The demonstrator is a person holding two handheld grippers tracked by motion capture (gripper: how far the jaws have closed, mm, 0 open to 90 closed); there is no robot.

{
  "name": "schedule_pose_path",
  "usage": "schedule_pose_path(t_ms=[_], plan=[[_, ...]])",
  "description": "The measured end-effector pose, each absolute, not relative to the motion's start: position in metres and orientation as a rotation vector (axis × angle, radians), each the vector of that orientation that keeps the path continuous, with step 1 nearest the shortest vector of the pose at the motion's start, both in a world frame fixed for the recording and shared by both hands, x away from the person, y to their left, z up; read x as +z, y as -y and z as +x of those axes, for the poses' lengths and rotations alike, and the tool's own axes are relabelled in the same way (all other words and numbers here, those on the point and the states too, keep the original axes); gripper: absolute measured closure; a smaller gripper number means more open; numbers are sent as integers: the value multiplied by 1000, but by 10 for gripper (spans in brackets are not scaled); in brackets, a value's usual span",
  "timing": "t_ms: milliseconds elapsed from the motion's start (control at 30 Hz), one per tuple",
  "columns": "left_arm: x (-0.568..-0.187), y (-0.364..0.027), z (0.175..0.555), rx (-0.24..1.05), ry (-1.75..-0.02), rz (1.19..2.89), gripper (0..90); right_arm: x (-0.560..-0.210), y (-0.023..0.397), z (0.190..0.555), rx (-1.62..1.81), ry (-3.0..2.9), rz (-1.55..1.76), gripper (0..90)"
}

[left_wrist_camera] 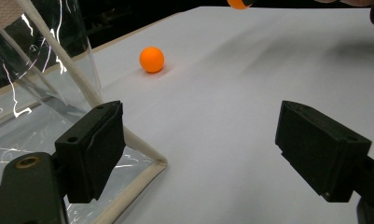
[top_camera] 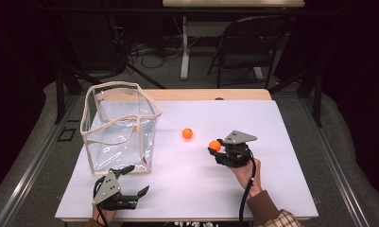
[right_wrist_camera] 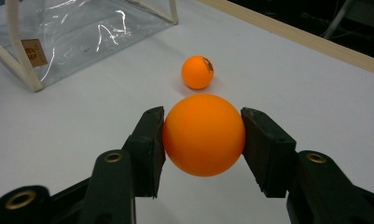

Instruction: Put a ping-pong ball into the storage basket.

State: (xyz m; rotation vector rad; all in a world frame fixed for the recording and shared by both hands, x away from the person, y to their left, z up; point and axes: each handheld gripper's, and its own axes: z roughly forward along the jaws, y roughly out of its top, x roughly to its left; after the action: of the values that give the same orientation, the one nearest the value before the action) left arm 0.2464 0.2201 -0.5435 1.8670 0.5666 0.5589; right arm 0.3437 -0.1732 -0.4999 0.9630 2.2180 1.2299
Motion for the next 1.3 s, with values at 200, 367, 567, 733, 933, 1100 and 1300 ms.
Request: schedule_pose_path(t_ms=[200, 367, 567, 733, 933, 1100, 1300], plan=[[-544, -220, 247, 557, -566, 1867, 159, -500, 168, 345, 1240, -2226, 955, 510], [-544, -220, 247, 558, -565, 1869, 159, -498, 164, 347, 1246, -2230, 947, 510], [-544, -220, 247, 556, -564, 1869, 159, -496, 159, 348, 1252, -2236, 933, 510], [-543, -219, 247, 555, -562, 1868, 159, -495, 155, 350, 1258, -2238, 927, 510], [-544, -219, 247, 554, -565, 1868, 159, -494, 150, 353, 1262, -2246, 918, 510], [-543, -219, 247, 555, -564, 1870, 159, -492, 147, 354, 1264, -2250, 909, 510], [-543, -219, 247, 554, -563, 1870, 159, -490, 142, 355, 1265, -2256, 893, 510]])
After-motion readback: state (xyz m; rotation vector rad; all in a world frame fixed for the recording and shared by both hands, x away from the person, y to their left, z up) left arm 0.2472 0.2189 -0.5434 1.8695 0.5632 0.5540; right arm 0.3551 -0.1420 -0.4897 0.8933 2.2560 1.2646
